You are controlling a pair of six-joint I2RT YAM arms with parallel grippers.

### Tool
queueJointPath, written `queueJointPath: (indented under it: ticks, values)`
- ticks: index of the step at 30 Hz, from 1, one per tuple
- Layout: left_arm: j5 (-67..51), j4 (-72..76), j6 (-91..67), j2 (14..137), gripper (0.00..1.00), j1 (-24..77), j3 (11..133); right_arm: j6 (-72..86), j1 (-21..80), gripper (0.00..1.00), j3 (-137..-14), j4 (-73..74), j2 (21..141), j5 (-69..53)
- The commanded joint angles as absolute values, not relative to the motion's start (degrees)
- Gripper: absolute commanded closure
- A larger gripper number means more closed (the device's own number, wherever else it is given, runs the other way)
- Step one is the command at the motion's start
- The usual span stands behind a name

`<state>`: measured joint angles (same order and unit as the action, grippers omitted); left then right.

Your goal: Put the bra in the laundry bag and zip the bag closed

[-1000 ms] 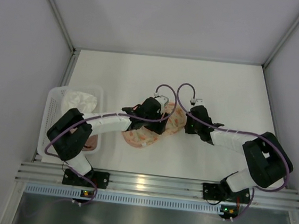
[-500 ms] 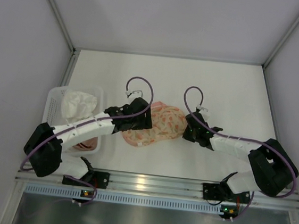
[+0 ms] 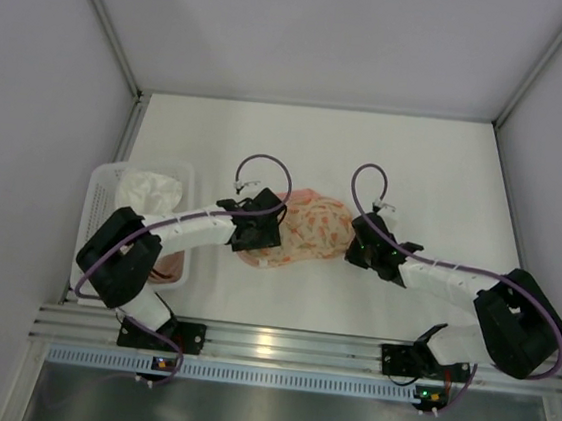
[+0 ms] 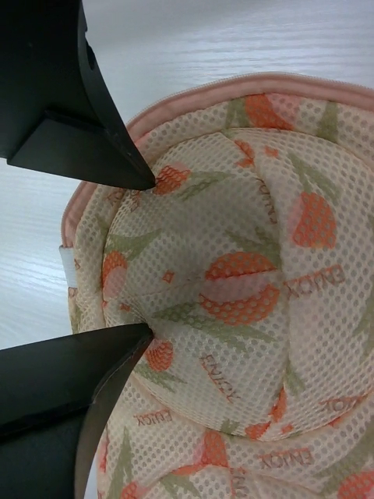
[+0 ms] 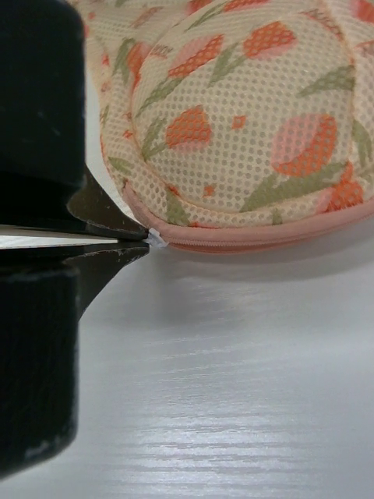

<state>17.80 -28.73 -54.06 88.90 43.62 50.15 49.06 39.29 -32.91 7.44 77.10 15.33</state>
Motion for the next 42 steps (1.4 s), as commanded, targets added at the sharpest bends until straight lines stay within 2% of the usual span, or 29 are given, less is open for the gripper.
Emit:
queueJointPath:
  ticks: [1, 10, 14, 17, 21, 30, 42]
  values:
    - [17.22, -21.02, -48.88, 93.33, 0.25, 40.00, 52.02, 47.03, 39.90, 1.00, -31.91, 3.35, 76.99, 14.07]
    - [11.78, -15.82, -30.17, 105.46, 0.30, 27.95, 67.22, 40.52, 42.27, 1.00, -38.40, -1.67, 86.91, 9.49]
    - [10.97, -19.42, -25.49, 101.63, 0.30, 28.65, 73.21, 41.74, 42.71, 1.00, -43.67, 1.83, 89.12, 13.26]
    - [13.79, -21.09, -26.62, 95.48, 0.27, 31.72, 71.99, 43.59, 42.71, 1.00, -44.74, 1.76, 88.42, 15.38]
    - [10.12, -18.39, -30.41, 92.11, 0.27, 35.84, 68.04, 42.37, 42.63, 1.00, -45.00, -1.40, 88.50, 13.54]
    - [0.36, -2.74, -36.81, 97.29, 0.28, 39.11, 63.46, 40.34, 42.54, 1.00, -43.95, -2.99, 89.03, 10.81]
    - [0.97, 10.37, -44.03, 101.34, 0.28, 40.43, 57.48, 40.52, 42.10, 1.00, -42.89, -3.43, 89.56, 9.67]
